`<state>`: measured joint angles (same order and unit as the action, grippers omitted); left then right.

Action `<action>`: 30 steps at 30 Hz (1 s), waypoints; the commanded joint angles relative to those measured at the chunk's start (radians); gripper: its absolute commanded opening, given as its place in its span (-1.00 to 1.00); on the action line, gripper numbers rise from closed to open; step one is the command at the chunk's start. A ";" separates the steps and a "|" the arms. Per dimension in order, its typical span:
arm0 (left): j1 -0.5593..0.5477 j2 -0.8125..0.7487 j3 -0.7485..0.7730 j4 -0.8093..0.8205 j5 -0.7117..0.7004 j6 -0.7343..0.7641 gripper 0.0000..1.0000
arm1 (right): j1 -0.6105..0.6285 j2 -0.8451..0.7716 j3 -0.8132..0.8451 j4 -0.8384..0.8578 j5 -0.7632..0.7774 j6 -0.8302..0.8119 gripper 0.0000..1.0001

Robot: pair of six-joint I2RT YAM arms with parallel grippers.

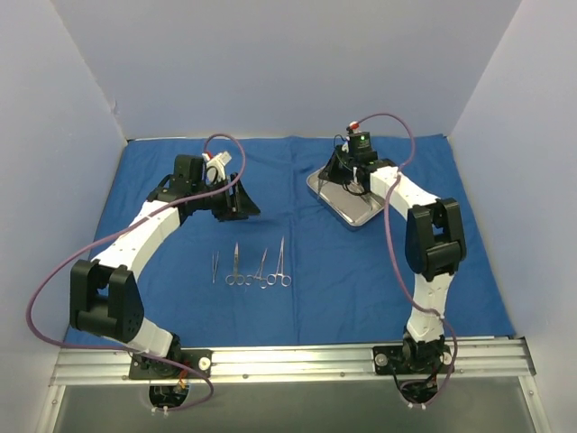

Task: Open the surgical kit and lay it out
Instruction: Pick up the medical item from the container, then place the medical item in the surgical kit.

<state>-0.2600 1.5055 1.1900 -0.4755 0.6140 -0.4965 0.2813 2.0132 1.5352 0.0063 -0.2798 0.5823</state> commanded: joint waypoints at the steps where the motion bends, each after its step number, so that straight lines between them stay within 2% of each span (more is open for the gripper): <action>1: -0.011 0.042 0.028 0.326 0.277 -0.193 0.26 | 0.019 -0.203 -0.087 0.221 -0.347 0.055 -1.00; 3: -0.033 0.053 0.011 0.373 0.300 -0.244 0.26 | 0.030 -0.295 -0.144 0.267 -0.393 0.092 -1.00; 4: -0.041 0.052 0.002 0.389 0.297 -0.282 0.27 | 0.033 -0.321 -0.220 0.394 -0.445 0.178 -1.00; 6: -0.064 0.035 -0.033 0.451 0.284 -0.318 0.27 | 0.035 -0.364 -0.286 0.528 -0.495 0.281 -1.00; 7: -0.068 0.032 -0.043 0.487 0.280 -0.344 0.28 | 0.044 -0.369 -0.323 0.626 -0.531 0.348 -1.00; 11: -0.077 0.036 -0.079 0.613 0.290 -0.436 0.29 | 0.068 -0.383 -0.374 0.785 -0.573 0.459 -1.00; 16: -0.091 0.029 -0.136 0.868 0.308 -0.589 0.33 | 0.079 -0.390 -0.394 0.824 -0.587 0.485 -1.00; 19: -0.097 0.013 -0.173 0.948 0.300 -0.629 0.35 | 0.081 -0.393 -0.406 0.824 -0.596 0.485 -1.00; 27: -0.131 0.059 -0.178 1.028 0.291 -0.672 0.36 | 0.102 -0.372 -0.414 0.857 -0.619 0.516 -1.00; 30: -0.137 0.082 -0.172 1.109 0.289 -0.727 0.36 | 0.117 -0.358 -0.405 0.863 -0.622 0.524 -1.00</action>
<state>-0.3874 1.5665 0.9936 0.4885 0.8951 -1.1687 0.3813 1.6485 1.1233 0.7757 -0.8635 1.0847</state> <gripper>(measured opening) 0.681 0.038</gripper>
